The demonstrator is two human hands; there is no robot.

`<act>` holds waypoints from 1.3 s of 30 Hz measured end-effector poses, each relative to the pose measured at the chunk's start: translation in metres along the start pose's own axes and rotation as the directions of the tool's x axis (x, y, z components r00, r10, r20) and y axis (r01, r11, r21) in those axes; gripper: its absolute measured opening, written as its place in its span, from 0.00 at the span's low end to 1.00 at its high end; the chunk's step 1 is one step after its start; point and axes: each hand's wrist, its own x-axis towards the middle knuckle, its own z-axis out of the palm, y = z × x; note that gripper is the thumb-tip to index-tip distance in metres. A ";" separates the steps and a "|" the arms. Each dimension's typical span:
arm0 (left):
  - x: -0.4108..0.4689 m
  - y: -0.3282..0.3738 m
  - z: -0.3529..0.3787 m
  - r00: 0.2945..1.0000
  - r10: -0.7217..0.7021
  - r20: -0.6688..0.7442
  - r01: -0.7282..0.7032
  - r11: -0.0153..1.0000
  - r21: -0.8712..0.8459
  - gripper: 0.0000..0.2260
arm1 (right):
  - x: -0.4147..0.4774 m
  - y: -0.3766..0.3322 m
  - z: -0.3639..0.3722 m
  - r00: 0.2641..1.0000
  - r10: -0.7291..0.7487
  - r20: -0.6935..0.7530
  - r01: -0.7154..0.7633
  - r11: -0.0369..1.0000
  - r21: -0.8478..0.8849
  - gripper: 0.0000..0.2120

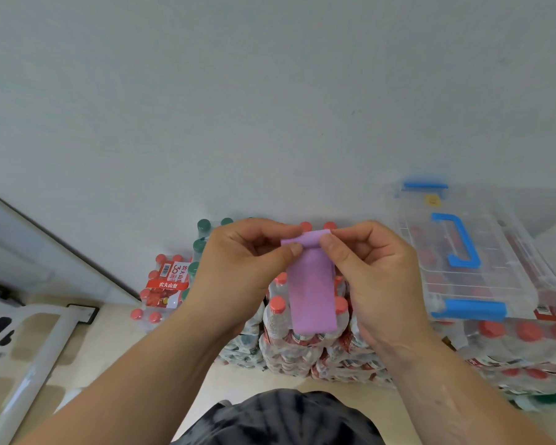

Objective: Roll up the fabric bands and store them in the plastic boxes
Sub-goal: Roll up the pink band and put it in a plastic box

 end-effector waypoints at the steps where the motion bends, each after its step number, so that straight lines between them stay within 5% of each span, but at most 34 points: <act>1: 0.000 0.000 0.000 1.000 0.008 -0.001 -0.008 1.000 0.006 0.11 | 0.000 0.001 0.000 1.000 0.000 -0.008 -0.001 1.000 -0.011 0.06; 7: -0.005 0.002 0.004 0.998 -0.057 0.030 0.059 0.994 -0.088 0.08 | 0.000 0.005 0.000 0.999 -0.022 -0.049 0.021 0.999 -0.025 0.03; 17: -0.006 0.002 0.002 1.000 0.008 0.029 -0.009 0.999 0.043 0.16 | -0.002 0.006 0.002 0.998 0.051 -0.022 -0.051 0.999 0.003 0.07; 26: -0.010 0.003 0.002 0.998 -0.063 0.017 0.064 0.992 -0.108 0.08 | -0.006 0.005 0.006 0.995 0.101 0.022 -0.103 0.988 0.111 0.07; 33: -0.011 -0.003 0.000 1.000 -0.014 -0.014 0.014 1.000 -0.016 0.15 | -0.003 0.008 0.010 0.993 0.105 -0.045 -0.104 0.994 0.038 0.09; 39: -0.010 -0.005 -0.004 1.000 0.007 0.012 -0.007 0.999 -0.033 0.08 | -0.006 0.009 0.010 0.995 0.094 -0.037 -0.094 0.996 -0.006 0.04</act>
